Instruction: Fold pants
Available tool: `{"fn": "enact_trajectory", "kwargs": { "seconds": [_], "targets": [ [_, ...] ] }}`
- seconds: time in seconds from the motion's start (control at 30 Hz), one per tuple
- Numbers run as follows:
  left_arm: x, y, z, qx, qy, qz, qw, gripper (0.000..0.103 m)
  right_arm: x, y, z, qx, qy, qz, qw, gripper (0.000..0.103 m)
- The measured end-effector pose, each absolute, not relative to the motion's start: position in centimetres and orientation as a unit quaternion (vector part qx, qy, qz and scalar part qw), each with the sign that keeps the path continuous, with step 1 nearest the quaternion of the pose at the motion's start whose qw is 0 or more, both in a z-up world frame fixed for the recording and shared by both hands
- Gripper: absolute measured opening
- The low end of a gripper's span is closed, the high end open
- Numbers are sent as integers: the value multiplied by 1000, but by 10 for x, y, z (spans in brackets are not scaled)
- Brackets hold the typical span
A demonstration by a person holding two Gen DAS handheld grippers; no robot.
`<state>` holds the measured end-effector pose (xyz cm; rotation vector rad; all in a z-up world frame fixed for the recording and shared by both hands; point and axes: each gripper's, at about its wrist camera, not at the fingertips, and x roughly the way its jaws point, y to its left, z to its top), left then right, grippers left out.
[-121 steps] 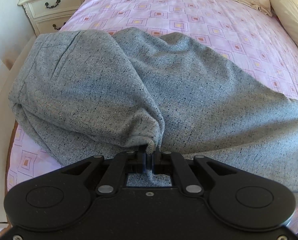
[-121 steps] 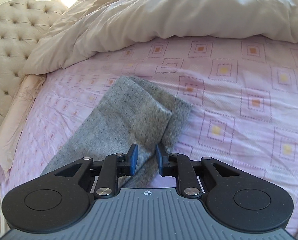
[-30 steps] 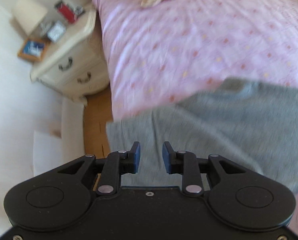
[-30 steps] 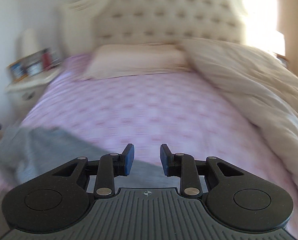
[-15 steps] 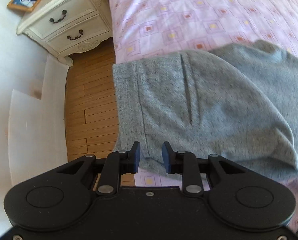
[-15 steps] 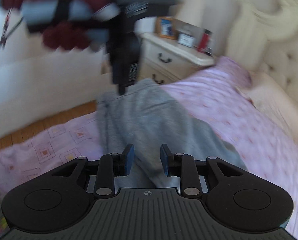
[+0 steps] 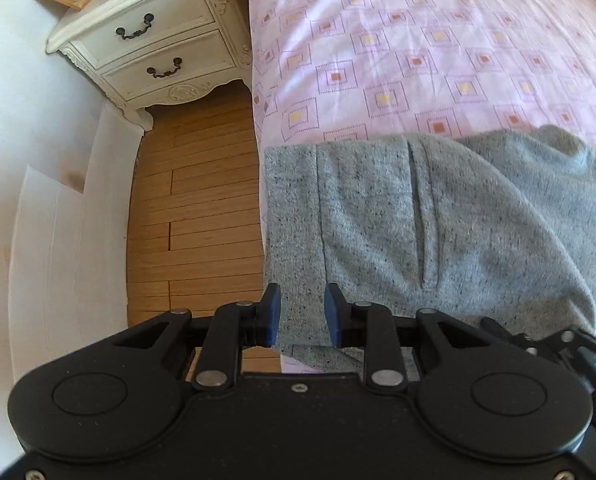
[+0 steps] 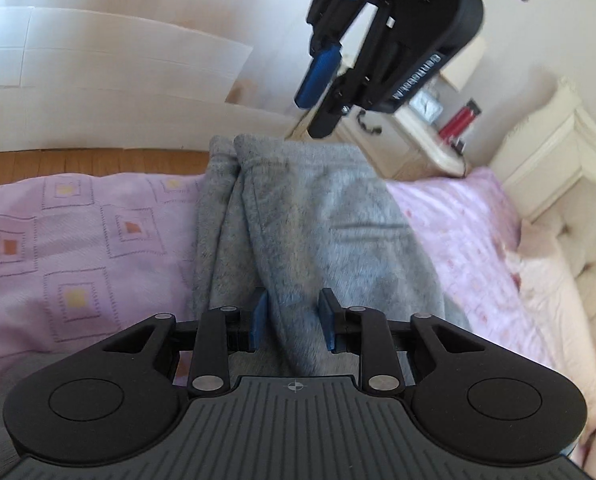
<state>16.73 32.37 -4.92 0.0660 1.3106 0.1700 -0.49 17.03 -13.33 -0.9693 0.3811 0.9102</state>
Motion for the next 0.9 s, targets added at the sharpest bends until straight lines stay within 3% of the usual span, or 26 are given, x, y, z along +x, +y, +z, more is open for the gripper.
{"fn": "enact_trajectory", "kwargs": {
  "seconds": [0.07,0.13,0.27,0.47,0.53,0.6,0.7,0.9],
  "targets": [
    [169,328,-46,26,605,78,792,36,-1,173,-130,-431,191,426,772,8],
    [169,330,-40,26,598,80,797,36,8,172,-114,-372,225,426,793,5],
    [168,335,-21,24,570,82,817,36,15,171,-79,-240,281,452,812,5],
    [170,329,-24,24,563,79,823,36,-6,193,-114,-295,301,466,778,6],
    [168,324,-34,34,568,72,819,36,-7,191,-118,-280,300,470,781,11],
    [166,319,-47,32,577,59,814,36,-6,184,-113,-256,303,483,781,19],
    [170,314,-71,10,601,36,798,36,-5,166,-96,-228,310,500,776,19],
    [162,310,-116,67,621,54,779,36,12,101,-68,-210,290,423,832,19]
  ]
}}
